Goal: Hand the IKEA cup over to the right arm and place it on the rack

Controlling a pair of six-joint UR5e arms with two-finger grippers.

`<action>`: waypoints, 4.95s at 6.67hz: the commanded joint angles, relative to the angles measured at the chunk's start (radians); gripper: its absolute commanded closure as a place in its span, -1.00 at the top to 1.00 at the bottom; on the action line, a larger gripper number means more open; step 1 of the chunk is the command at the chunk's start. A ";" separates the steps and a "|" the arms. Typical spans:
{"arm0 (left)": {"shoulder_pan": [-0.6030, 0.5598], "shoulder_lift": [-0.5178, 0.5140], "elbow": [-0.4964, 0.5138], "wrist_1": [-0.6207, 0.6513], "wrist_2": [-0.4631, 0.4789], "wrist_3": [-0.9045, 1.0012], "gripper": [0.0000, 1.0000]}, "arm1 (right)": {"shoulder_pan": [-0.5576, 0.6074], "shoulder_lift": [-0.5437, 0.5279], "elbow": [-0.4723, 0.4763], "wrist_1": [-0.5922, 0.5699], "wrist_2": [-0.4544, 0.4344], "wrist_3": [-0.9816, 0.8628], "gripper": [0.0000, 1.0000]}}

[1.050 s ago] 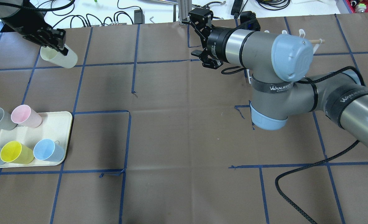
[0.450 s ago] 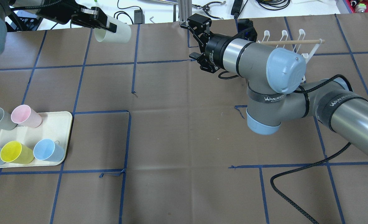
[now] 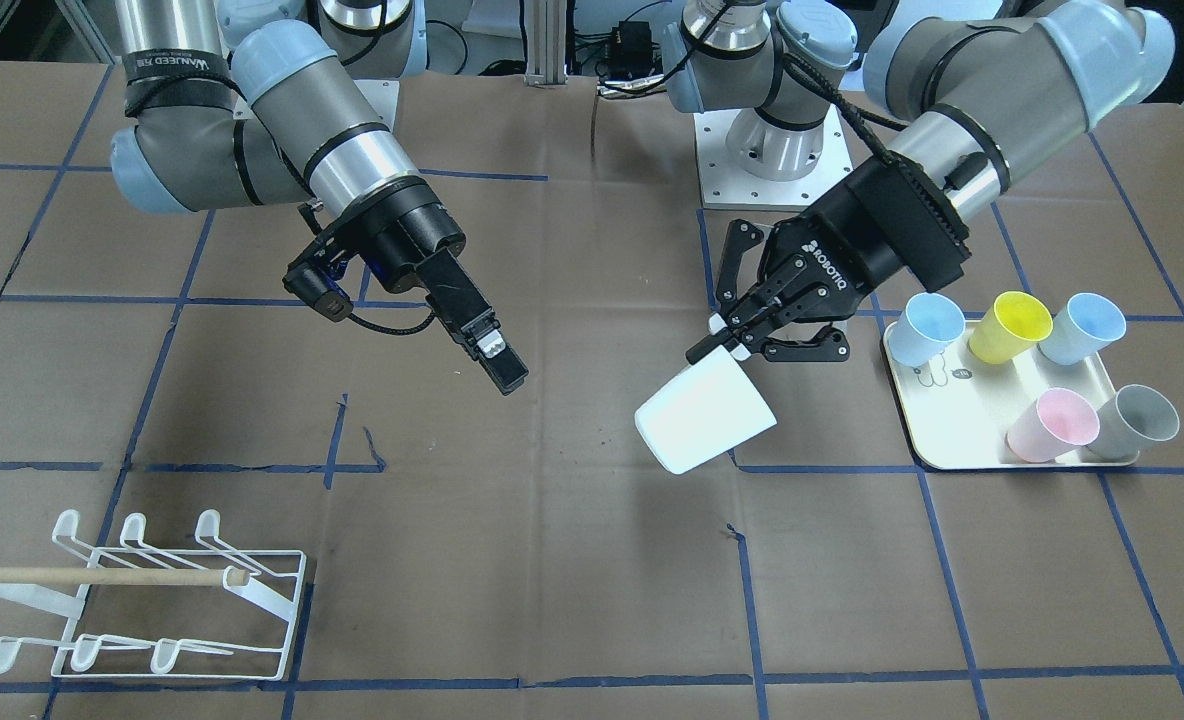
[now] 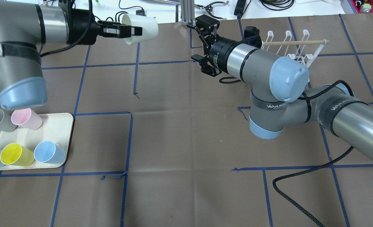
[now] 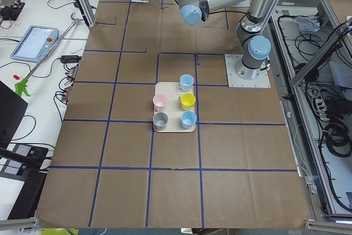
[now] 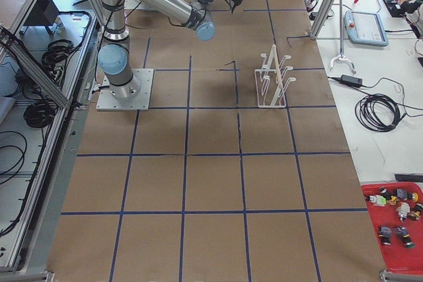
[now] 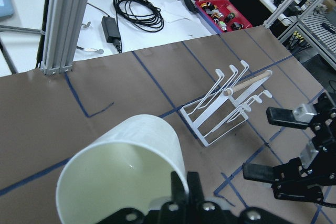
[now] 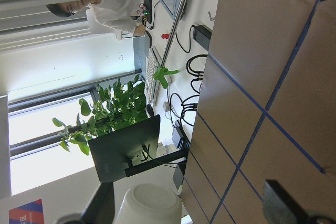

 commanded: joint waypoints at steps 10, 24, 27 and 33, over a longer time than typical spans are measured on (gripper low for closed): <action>-0.089 -0.019 -0.187 0.448 -0.075 -0.170 -1.00 | 0.057 -0.007 0.015 0.009 -0.050 0.101 0.98; -0.089 -0.016 -0.178 0.452 -0.073 -0.228 0.24 | 0.116 0.046 -0.058 0.013 -0.073 0.099 -0.17; -0.068 -0.004 -0.182 0.457 -0.069 -0.270 0.98 | 0.114 0.045 -0.061 0.012 -0.074 0.099 -0.22; 0.124 0.064 -0.097 0.202 0.327 -0.314 0.98 | -0.025 0.092 -0.172 0.009 -0.090 -0.344 -0.30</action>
